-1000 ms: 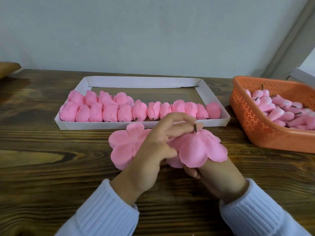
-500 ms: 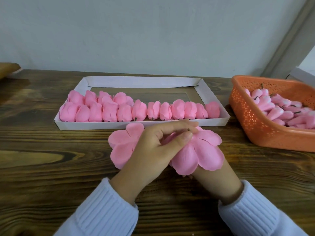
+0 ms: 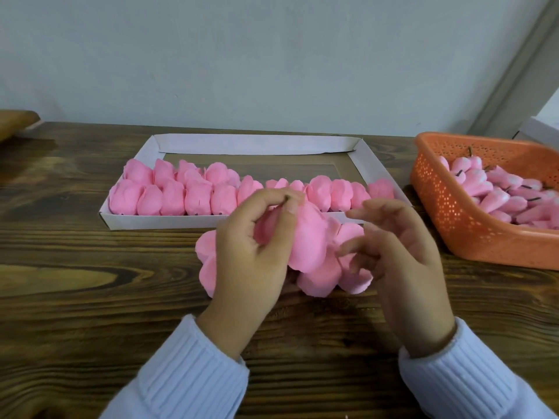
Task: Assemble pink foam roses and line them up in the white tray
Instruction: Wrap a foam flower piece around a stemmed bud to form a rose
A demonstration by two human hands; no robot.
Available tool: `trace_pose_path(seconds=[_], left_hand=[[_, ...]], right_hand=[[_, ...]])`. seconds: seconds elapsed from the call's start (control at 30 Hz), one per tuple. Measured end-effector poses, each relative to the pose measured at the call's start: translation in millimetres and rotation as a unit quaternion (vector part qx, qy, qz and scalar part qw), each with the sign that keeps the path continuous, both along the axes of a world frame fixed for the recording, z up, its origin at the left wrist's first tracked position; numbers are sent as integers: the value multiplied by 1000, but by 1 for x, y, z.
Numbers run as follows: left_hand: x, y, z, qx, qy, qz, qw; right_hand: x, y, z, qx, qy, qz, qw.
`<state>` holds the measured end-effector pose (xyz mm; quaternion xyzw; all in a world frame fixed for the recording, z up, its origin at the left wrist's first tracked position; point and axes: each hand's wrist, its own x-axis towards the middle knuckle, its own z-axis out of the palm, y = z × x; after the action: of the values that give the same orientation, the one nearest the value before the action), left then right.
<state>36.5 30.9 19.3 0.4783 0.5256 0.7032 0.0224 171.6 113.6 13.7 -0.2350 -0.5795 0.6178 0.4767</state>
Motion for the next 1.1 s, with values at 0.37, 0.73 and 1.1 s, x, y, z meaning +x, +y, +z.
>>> trace_pose_path(seconds=[0.37, 0.73, 1.1], left_hand=[[19, 4, -9, 9, 169, -45, 985], [22, -1, -7, -107, 184, -16, 977], [16, 1, -16, -123, 122, -35, 984]], right_hand=[[-9, -14, 6, -300, 113, 310, 895], [-10, -18, 12, -334, 85, 345, 873], [-6, -10, 6, -199, -7, 209, 957]])
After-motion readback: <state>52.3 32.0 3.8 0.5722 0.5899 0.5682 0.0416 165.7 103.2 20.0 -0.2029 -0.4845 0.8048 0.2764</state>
